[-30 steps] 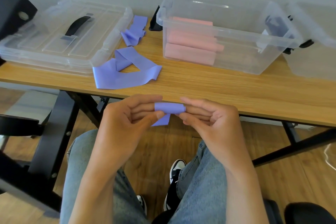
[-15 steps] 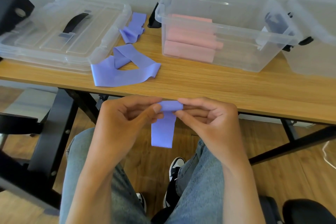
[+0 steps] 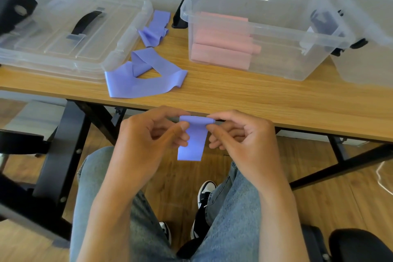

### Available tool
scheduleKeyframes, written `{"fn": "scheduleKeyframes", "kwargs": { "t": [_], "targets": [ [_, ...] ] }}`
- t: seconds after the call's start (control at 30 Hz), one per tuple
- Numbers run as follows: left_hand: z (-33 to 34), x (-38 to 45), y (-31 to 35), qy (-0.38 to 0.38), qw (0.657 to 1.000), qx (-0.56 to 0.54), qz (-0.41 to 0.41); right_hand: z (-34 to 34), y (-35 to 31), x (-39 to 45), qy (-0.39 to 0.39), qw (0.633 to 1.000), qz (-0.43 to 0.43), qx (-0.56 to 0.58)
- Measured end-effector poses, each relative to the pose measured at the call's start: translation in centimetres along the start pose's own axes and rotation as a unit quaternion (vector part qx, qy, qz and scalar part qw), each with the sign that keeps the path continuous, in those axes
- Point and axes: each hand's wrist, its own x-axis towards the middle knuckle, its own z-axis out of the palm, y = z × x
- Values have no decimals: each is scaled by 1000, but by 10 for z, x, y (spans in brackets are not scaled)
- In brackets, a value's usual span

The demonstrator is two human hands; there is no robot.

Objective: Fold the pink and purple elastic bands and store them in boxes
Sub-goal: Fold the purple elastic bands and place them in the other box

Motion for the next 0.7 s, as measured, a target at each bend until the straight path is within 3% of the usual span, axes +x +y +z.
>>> {"fn": "scheduleKeyframes", "kwargs": {
  "t": [0.13,0.3,0.7],
  "targets": [
    [1,-2,3,-23,999,-34,4,-1,-2,0,0,998,8,59],
    [5,-3,8,6,995,-104,-1,-2,-6,0,9,993,1,120],
    [1,1,-1,-7,1000,-21,-11,-3,4,2,10,1000,-5,-10]
  ]
}}
